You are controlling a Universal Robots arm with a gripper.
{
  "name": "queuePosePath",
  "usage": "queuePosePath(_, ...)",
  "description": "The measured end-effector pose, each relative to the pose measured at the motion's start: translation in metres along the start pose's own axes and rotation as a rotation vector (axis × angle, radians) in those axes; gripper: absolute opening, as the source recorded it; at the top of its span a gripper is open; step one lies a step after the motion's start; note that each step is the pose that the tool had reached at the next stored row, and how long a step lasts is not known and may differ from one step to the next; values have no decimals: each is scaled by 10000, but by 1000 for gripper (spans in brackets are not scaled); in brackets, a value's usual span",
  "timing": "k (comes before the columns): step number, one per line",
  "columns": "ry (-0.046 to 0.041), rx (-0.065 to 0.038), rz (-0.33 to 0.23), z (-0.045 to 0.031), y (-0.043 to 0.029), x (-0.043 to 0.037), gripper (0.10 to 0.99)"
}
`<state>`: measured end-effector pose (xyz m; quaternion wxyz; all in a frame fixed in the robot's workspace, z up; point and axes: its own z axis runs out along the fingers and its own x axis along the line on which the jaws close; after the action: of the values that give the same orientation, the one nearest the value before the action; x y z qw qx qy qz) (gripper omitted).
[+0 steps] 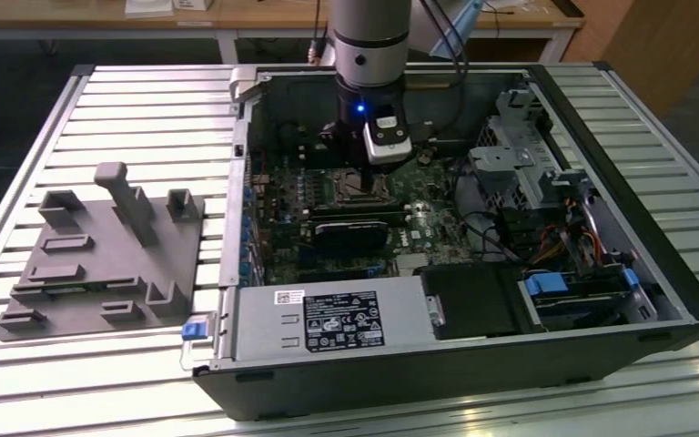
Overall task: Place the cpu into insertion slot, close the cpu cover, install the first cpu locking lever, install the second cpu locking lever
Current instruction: 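Install the second cpu locking lever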
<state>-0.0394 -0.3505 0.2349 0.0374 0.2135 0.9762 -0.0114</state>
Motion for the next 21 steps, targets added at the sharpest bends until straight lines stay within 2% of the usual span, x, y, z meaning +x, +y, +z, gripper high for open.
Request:
queuePosePath(4,-3,-9,-156,8,-20,-9,106)
queuePosePath(11,-8,-73,-1014,24,-29,-1,106)
queuePosePath(21,-14,-132,-1767,67,-94,60,106)
